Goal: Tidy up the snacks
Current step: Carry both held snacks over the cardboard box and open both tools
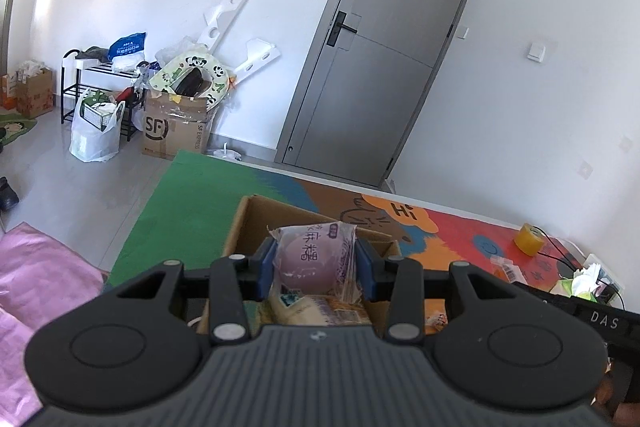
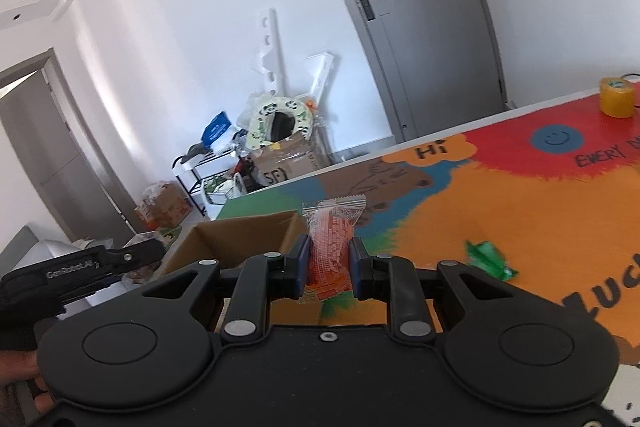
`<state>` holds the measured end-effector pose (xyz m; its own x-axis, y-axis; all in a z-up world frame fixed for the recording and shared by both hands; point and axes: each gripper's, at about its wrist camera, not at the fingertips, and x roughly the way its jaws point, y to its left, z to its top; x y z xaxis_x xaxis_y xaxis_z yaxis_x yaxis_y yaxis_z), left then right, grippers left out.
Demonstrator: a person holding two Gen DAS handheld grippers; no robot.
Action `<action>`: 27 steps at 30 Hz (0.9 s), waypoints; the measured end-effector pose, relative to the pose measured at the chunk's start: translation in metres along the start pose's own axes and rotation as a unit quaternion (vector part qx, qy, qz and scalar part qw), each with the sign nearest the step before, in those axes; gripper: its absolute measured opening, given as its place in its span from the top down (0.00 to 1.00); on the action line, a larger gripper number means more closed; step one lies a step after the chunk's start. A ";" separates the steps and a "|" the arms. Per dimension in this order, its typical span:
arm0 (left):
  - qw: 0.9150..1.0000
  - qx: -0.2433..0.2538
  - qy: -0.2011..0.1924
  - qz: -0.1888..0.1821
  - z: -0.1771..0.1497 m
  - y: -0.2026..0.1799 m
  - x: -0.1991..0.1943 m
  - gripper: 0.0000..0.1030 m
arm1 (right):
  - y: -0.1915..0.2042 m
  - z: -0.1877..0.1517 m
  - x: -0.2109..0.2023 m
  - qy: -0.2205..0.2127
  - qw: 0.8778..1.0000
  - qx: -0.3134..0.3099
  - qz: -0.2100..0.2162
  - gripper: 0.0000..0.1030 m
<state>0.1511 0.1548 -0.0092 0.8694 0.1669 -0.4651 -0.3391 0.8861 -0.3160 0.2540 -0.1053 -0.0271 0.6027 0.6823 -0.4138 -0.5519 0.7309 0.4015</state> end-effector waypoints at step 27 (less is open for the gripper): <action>0.999 -0.020 0.011 -0.028 -0.007 0.034 -0.003 0.59 | 0.064 -0.022 0.001 0.030 0.999 -0.043 0.005 0.57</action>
<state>0.1349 0.1816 -0.0243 0.8793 0.1084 -0.4637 -0.3054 0.8756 -0.3744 0.2067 -0.0580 -0.0194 0.5626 0.6870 -0.4598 -0.6065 0.7210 0.3352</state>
